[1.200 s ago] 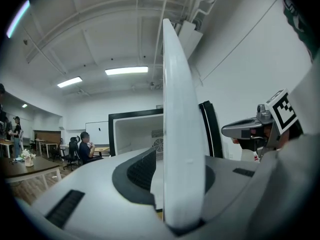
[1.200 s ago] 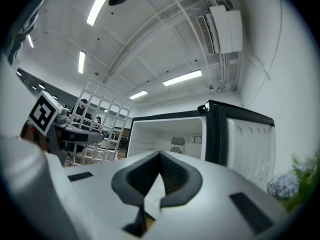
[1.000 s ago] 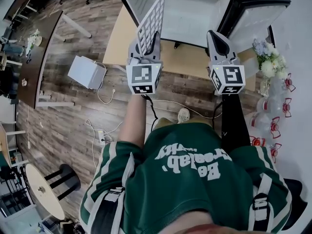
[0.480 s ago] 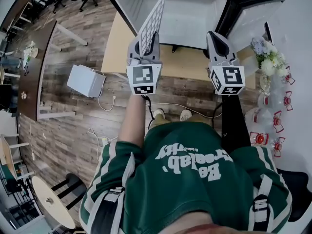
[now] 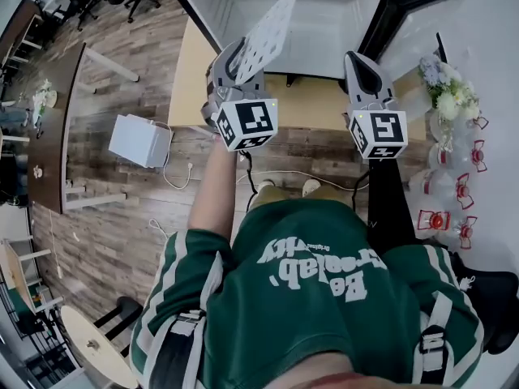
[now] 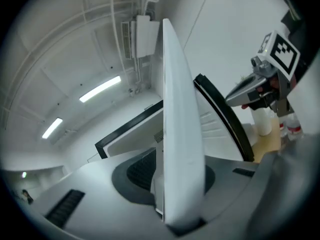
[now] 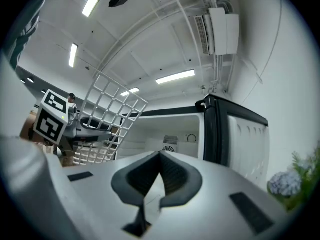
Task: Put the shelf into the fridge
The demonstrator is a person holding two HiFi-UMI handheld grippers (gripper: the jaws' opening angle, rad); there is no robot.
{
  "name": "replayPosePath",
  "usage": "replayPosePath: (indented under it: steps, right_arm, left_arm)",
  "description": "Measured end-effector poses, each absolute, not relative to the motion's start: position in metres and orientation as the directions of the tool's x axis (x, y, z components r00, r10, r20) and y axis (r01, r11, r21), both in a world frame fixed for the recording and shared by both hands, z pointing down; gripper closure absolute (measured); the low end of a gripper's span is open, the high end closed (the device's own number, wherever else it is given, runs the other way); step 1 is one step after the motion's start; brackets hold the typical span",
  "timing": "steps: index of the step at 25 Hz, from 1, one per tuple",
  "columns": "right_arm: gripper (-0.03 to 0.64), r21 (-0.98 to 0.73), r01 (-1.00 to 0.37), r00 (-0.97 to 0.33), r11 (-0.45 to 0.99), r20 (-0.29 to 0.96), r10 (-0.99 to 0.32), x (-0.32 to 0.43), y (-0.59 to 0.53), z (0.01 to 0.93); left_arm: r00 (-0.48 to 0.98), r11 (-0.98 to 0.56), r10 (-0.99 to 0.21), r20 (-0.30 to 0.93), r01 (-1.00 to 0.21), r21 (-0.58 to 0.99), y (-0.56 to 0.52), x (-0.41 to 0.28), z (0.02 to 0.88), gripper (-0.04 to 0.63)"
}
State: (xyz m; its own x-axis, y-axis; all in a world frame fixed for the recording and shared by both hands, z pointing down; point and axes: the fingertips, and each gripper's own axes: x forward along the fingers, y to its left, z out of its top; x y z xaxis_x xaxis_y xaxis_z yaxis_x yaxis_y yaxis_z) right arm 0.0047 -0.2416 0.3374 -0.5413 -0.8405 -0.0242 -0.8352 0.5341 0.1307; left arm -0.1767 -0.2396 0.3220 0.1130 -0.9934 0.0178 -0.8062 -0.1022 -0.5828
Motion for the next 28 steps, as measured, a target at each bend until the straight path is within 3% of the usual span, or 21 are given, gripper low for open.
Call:
replayPosePath:
  steps: [9, 28]
  right_arm:
    - [0.614, 0.112, -0.859, -0.507, 0.500, -0.041, -0.861, 0.022, -0.240, 0.333]
    - [0.614, 0.119, -0.879, -0.469, 0.462, -0.041, -0.882, 0.054, -0.240, 0.333]
  left_arm:
    - [0.120, -0.055, -0.993, -0.012, -0.539, -0.841, -0.247, -0.149, 0.324, 0.518]
    - [0.152, 0.022, -0.987, -0.045, -0.147, -0.989, -0.261, -0.097, 0.344, 0.518]
